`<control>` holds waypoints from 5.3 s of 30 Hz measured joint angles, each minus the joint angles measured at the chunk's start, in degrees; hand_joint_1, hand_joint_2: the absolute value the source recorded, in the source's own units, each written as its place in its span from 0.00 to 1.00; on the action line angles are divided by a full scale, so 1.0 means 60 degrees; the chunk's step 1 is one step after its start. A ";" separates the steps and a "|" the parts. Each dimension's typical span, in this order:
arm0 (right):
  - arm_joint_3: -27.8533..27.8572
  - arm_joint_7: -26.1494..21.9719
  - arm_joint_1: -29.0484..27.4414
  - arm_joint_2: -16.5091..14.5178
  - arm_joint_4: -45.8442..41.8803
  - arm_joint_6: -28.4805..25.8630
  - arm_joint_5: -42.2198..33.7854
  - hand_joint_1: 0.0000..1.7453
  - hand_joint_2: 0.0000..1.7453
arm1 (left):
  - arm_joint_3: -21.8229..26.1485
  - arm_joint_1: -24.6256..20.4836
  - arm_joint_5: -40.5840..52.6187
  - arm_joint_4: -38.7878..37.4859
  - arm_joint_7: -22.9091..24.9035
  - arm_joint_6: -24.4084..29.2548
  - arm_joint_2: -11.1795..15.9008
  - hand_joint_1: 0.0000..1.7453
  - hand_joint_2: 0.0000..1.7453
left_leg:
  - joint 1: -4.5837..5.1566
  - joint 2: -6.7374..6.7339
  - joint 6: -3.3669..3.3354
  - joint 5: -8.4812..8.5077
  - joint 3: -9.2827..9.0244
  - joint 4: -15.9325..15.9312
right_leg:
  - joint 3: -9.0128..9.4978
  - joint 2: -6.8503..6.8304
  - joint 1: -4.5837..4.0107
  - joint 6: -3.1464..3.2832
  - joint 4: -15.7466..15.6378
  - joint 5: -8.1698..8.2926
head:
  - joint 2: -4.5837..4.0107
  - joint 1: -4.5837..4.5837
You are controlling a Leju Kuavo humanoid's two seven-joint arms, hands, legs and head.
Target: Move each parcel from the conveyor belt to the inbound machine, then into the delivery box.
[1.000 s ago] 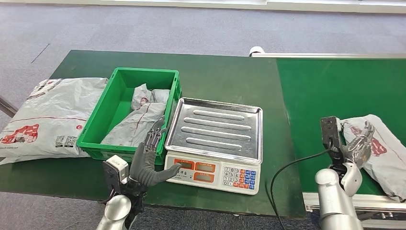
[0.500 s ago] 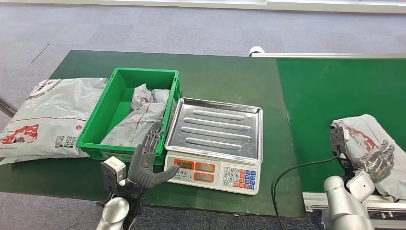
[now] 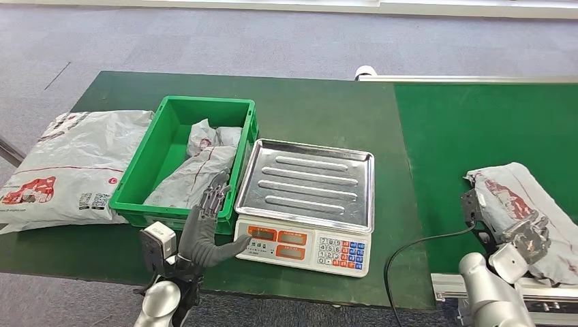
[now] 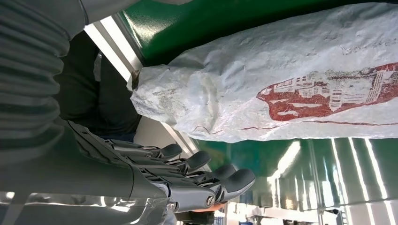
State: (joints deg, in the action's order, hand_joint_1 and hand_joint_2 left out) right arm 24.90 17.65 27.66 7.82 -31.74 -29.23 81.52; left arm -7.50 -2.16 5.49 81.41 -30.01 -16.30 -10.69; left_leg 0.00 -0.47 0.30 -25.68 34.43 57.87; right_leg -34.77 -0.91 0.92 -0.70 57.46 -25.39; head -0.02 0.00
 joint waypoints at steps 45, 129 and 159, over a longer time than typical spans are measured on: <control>0.0003 0.0088 0.0590 -0.0026 0.0922 0.1134 0.0673 0.00 1.00 | 0.0223 -0.0043 0.0108 -0.0340 -0.0134 -0.0013 0.0011 0.00 1.00 | 0.0000 0.0001 0.0000 0.0000 0.0002 0.0000 | 0.0000 -0.0003 -0.0001 -0.0002 0.0001 -0.0002 | 0.0000 0.0000; -0.0019 -0.1801 0.1100 -0.0508 0.0628 -0.0789 0.0396 1.00 1.00 | 0.0420 -0.0150 0.0113 -0.0551 -0.0324 0.0169 0.0027 0.00 1.00 | -0.0001 0.0002 0.0001 0.0002 0.0003 0.0000 | 0.0001 -0.0003 -0.0001 -0.0004 0.0003 -0.0004 | 0.0000 0.0000; -0.1478 -0.4650 -0.0557 -0.1637 -0.4982 -0.1751 -0.2235 1.00 1.00 | 0.0420 -0.0275 0.0250 -0.0697 -0.0504 0.0246 0.0026 0.00 1.00 | -0.0002 0.0002 0.0004 -0.0003 0.0002 -0.0001 | -0.0003 -0.0002 -0.0003 0.0001 0.0003 -0.0012 | 0.0000 0.0000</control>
State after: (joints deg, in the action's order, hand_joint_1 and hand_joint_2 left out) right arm 16.03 -10.25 24.32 -2.00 -61.63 -39.74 68.11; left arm -4.98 -3.81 6.99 77.23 -33.03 -14.82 -10.54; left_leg -0.02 -0.46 0.33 -25.70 34.44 57.87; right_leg -34.79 -0.92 0.90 -0.70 57.48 -25.46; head -0.02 0.00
